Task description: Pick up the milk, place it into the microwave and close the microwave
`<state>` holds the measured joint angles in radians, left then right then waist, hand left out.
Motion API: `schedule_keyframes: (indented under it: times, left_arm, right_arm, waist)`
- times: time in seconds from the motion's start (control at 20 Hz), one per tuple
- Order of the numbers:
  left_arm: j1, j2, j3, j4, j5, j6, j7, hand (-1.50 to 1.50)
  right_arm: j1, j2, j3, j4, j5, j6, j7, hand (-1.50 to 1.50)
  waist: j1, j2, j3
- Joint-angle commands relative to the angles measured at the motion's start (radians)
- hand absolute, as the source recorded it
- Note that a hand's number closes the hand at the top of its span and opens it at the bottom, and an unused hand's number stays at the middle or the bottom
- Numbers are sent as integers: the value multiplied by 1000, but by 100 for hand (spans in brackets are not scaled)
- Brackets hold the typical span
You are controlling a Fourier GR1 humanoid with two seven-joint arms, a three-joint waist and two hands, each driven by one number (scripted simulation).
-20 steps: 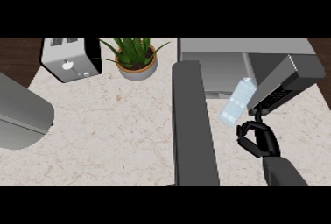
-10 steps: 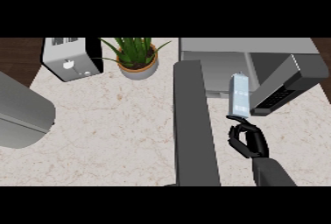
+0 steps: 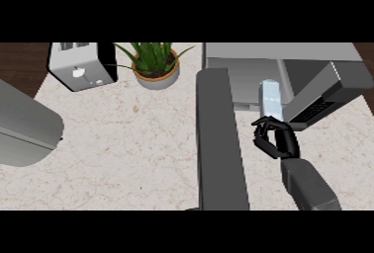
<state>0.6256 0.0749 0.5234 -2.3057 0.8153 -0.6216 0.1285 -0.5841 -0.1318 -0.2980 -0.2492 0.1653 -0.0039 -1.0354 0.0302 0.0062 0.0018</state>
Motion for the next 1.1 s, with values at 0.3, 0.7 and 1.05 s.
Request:
schedule_keyframes:
  times: [0.3,0.7,1.05]
  left_arm:
    - [-77,0,12,13,-11,-5,-3,-150]
    - [-130,44,20,48,-1,7,25,-150]
    - [-131,53,-1,-1,35,8,43,-150]
  right_arm:
    - [-237,-60,-19,64,8,-70,137,150]
    - [-327,-172,-28,114,18,-30,219,150]
    - [-369,-192,5,127,76,-237,256,150]
  waist:
    - [25,13,1]
    - [39,25,2]
    - [82,39,3]
